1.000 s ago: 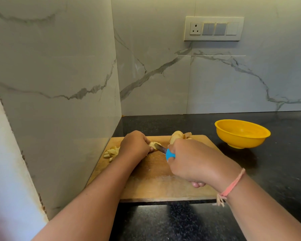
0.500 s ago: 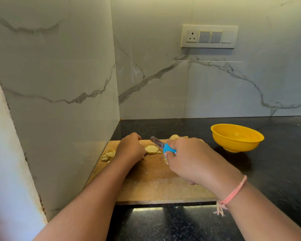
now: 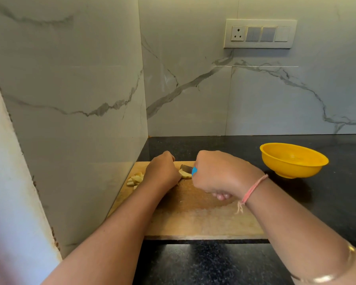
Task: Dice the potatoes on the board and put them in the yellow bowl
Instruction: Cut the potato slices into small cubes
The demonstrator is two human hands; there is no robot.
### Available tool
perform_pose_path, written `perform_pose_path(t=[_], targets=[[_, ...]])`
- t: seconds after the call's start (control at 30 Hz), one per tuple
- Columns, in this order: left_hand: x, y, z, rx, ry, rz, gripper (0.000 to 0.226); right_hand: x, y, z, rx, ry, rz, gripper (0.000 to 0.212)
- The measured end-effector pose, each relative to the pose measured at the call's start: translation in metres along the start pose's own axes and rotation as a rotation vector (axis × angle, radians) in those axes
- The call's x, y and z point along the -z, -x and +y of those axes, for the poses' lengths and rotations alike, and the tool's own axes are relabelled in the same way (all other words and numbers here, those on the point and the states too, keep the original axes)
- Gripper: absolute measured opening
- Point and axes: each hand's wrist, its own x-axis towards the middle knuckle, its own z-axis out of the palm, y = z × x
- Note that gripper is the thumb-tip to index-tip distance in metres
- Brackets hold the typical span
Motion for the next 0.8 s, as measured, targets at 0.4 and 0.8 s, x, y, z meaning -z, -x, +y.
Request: perform_pose_path(t=[0.4,0.8], targets=[[-0.005,0.000,0.000,-0.001,-0.021,0.047,0.048,-0.020,0.016,0.010,0.025,0.039,0.040,0.027],[-0.003,0.004,-0.002,-0.079,0.016,0.019,0.050,-0.002,0.047,0.039,-0.036,-0.096,-0.036,0.042]])
